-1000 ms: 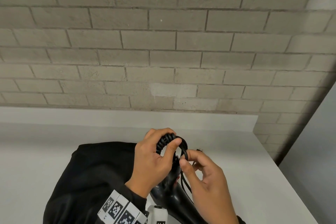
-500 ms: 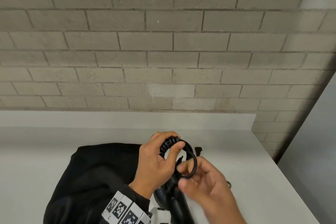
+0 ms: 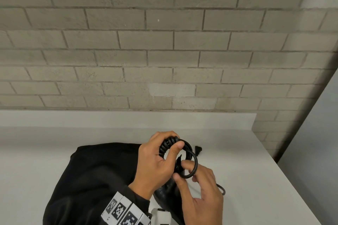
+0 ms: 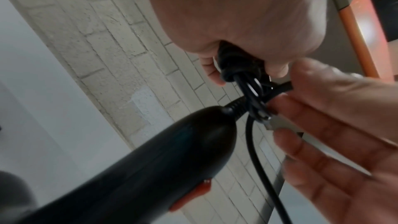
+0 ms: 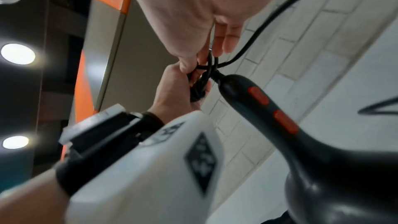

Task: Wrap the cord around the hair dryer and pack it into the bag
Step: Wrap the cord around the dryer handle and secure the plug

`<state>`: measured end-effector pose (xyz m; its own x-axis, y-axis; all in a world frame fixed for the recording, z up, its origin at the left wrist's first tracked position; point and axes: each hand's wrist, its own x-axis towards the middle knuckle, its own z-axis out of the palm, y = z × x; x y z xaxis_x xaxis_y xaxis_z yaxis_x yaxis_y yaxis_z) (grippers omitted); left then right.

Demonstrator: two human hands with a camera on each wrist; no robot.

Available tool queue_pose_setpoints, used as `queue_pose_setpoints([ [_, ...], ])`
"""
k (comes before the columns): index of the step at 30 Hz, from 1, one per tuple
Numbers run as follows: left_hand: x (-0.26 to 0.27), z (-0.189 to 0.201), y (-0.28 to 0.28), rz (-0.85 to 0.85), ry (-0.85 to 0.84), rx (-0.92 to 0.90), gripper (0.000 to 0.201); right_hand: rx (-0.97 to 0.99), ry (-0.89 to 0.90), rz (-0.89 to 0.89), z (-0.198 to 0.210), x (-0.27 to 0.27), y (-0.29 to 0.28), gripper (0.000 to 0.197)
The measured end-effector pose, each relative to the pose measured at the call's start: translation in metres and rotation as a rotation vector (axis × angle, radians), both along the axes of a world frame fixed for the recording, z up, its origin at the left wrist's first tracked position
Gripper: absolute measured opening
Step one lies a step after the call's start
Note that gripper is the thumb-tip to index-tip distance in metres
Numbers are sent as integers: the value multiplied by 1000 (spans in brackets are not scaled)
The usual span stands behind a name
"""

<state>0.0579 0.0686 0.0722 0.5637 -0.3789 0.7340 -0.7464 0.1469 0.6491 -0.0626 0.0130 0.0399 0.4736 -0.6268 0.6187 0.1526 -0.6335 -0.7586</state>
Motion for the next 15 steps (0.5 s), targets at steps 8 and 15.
queue_pose_setpoints([
  [8,10,-1,2,44,-7,-12,19,759,-177,428,19,-17,-10,49],
  [15,15,0,7,14,2,-3,18,985,-296,746,8,-55,-49,43],
])
